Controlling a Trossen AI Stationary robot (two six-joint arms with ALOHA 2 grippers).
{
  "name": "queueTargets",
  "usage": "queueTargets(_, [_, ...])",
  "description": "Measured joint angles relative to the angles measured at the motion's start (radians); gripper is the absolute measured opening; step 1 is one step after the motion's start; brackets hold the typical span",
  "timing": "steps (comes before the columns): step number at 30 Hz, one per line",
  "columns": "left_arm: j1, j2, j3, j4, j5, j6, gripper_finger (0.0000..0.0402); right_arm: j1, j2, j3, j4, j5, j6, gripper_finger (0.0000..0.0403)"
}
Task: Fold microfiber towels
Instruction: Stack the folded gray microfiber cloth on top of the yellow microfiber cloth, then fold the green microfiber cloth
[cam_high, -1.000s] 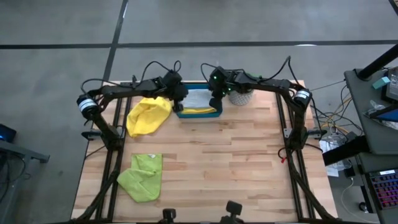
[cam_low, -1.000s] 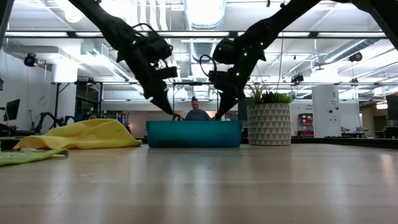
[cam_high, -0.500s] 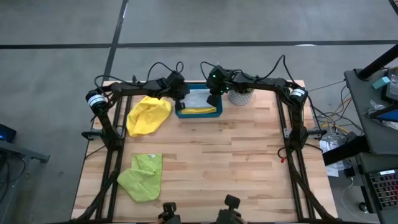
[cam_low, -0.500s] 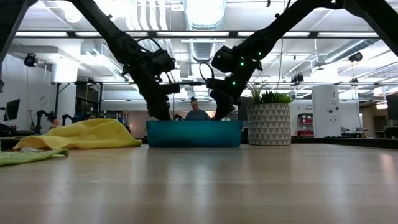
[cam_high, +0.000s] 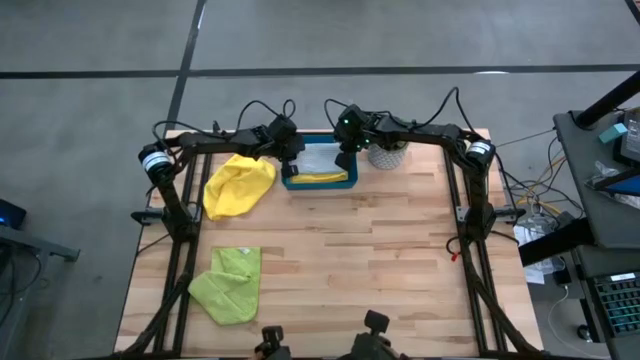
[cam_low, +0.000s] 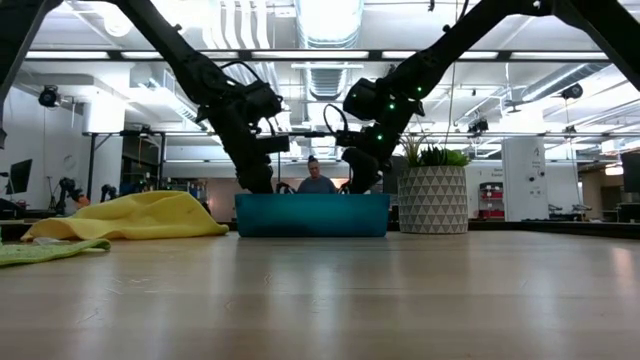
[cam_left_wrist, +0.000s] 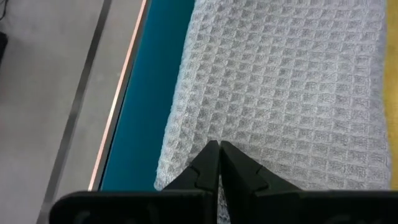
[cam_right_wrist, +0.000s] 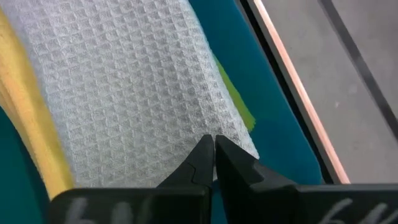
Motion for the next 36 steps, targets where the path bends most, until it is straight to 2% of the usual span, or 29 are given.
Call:
queueTargets(7, [-0.046, -0.085, 0.001, -0.024, 0.0, -0.011, 0.0001, 0.009, -0.047, -0.001, -0.002, 0.021, -0.01, 0.0008])
queueTargets(14, [-0.196, -0.24, -0.001, -0.108, 0.0, -0.16, 0.0001, 0.099, -0.133, -0.039, -0.025, 0.018, -0.002, 0.0008])
queueTargets(20, [-0.392, -0.329, -0.007, -0.218, -0.008, -0.371, 0.0001, 0.21, -0.235, -0.156, 0.01, 0.02, 0.047, 0.0008])
queueTargets(26, [-0.577, -0.348, -0.009, -0.342, -0.012, -0.639, 0.0001, 0.322, -0.341, -0.297, 0.086, 0.02, 0.106, 0.0008])
queueTargets(30, [-0.666, -0.346, -0.009, -0.496, 0.01, -0.837, 0.0001, 0.39, -0.403, -0.392, 0.14, 0.021, 0.111, 0.0008])
queueTargets(33, [-0.73, -0.345, -0.009, -0.619, 0.052, -0.945, 0.001, 0.434, -0.446, -0.456, 0.214, 0.02, 0.139, 0.0008])
queueTargets(36, [-0.805, -0.345, -0.009, -0.716, 0.078, -1.028, 0.0036, 0.469, -0.473, -0.506, 0.272, 0.021, 0.17, 0.0008])
